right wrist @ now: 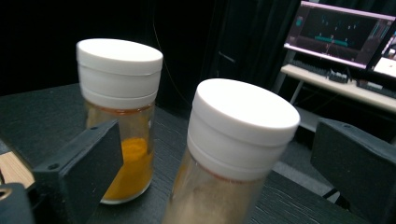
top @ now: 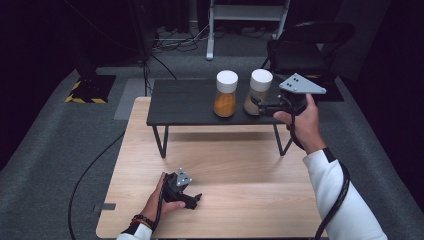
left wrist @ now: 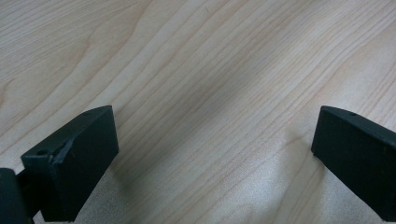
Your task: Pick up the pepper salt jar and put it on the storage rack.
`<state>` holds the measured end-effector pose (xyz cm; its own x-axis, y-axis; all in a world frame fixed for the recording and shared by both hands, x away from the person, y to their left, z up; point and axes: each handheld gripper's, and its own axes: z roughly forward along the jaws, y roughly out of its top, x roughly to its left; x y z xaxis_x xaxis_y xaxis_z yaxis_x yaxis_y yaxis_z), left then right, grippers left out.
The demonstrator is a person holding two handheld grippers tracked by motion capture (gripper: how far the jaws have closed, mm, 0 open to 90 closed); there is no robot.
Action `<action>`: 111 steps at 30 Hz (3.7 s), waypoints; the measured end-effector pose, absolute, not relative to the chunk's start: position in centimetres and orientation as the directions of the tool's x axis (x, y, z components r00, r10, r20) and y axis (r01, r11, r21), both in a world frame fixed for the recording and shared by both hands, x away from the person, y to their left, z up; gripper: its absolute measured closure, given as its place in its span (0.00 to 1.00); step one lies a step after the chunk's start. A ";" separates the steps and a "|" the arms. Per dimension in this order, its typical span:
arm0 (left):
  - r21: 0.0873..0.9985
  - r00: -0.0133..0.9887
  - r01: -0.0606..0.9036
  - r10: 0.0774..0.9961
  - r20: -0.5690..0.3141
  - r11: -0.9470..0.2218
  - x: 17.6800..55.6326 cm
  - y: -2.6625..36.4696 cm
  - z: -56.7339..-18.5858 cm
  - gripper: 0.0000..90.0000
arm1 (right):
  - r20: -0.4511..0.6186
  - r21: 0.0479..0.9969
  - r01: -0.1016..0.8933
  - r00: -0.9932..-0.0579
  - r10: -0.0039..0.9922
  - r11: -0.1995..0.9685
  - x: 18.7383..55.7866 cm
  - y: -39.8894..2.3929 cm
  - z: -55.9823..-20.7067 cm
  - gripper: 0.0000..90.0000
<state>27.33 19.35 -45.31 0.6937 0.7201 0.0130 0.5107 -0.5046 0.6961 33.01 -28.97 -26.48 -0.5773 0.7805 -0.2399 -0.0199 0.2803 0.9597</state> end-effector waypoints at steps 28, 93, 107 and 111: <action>0.696 0.694 0.510 0.720 0.013 -0.505 27.3 19.3 -45.3 0.00 | -0.225 0.958 -0.023 -0.679 0.699 0.286 28.4 -32.9 -31.4 0.02; 0.696 0.696 0.507 0.717 0.017 -0.508 27.5 19.2 -45.3 0.01 | -0.157 0.721 0.308 -0.799 0.580 0.620 27.9 -36.4 -44.8 0.02; 0.696 0.694 0.509 0.720 0.015 -0.506 27.3 19.2 -45.3 0.01 | -0.036 0.726 0.411 -0.778 0.627 0.551 28.9 -37.4 -45.6 0.00; 0.696 0.694 0.510 0.720 0.015 -0.506 27.3 19.2 -45.3 0.01 | -0.025 0.723 0.421 -0.776 0.630 0.547 29.0 -37.5 -45.5 0.00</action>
<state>27.34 19.19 -45.31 0.6938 0.7200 0.0147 0.5099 -0.5056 0.6960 28.96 -37.45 -45.54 -0.7761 0.6302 -0.0245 0.4213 0.5470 0.7234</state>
